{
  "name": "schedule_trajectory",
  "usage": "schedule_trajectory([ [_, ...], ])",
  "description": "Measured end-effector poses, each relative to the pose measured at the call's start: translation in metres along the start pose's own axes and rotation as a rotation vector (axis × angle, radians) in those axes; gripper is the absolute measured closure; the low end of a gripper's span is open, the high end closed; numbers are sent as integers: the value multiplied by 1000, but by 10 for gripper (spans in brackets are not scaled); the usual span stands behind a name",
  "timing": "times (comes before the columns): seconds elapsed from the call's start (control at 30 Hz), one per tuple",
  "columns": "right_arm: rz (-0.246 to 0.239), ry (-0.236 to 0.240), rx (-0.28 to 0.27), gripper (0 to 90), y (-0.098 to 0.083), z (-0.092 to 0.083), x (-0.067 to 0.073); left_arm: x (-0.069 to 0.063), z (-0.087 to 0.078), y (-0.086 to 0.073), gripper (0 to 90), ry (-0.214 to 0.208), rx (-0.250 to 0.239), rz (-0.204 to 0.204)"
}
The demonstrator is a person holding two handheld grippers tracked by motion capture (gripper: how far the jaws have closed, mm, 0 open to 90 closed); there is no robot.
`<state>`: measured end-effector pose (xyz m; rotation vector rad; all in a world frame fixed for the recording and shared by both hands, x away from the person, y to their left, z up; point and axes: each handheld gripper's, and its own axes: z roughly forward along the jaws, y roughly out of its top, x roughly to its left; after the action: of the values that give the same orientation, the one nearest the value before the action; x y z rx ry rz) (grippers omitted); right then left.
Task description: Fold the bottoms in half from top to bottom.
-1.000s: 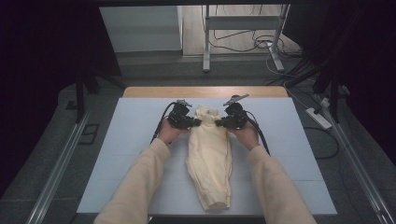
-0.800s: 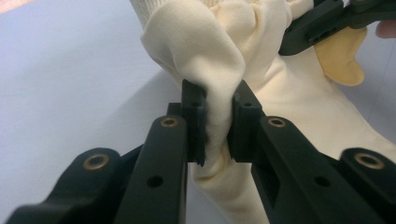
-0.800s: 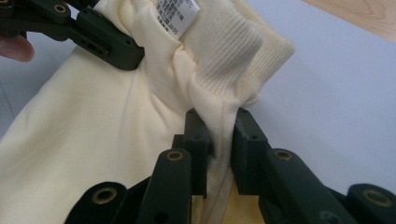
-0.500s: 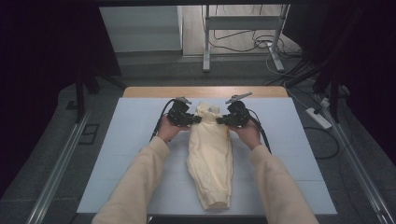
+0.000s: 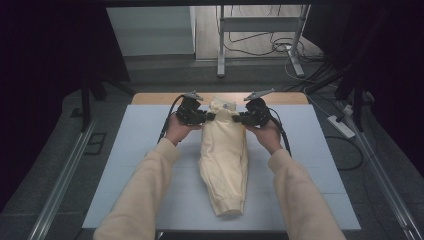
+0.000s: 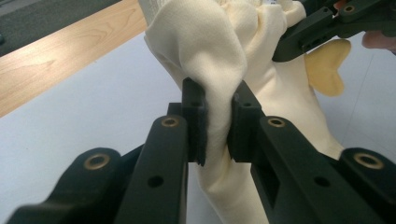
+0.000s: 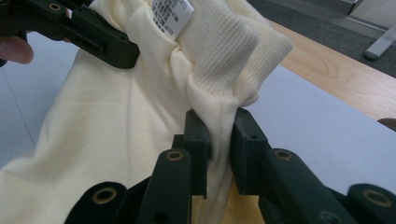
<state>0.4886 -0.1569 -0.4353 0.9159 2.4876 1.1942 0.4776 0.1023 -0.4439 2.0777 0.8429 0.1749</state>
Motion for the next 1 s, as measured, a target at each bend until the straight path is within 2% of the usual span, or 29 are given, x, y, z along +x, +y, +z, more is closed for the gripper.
schedule_trajectory([
  [0.13, 6, -1, 9, 772, -2, 2, 0, 0, 0, -1, 788, 1, 7, 1],
  [0.27, 0, -7, -2, 772, 0, 2, 0, 1, -2, 1, 789, -2, -7, -3],
  [0.4, -26, -20, -11, 773, 7, -5, 0, 0, -11, 13, 789, 8, -11, 30],
  [0.57, -42, -42, -54, 774, 23, -21, 2, -4, -22, 26, 790, 14, -55, 36],
  [1.0, -27, -49, -53, 777, 21, -19, 1, 0, -18, 26, 790, 15, -39, 34],
])
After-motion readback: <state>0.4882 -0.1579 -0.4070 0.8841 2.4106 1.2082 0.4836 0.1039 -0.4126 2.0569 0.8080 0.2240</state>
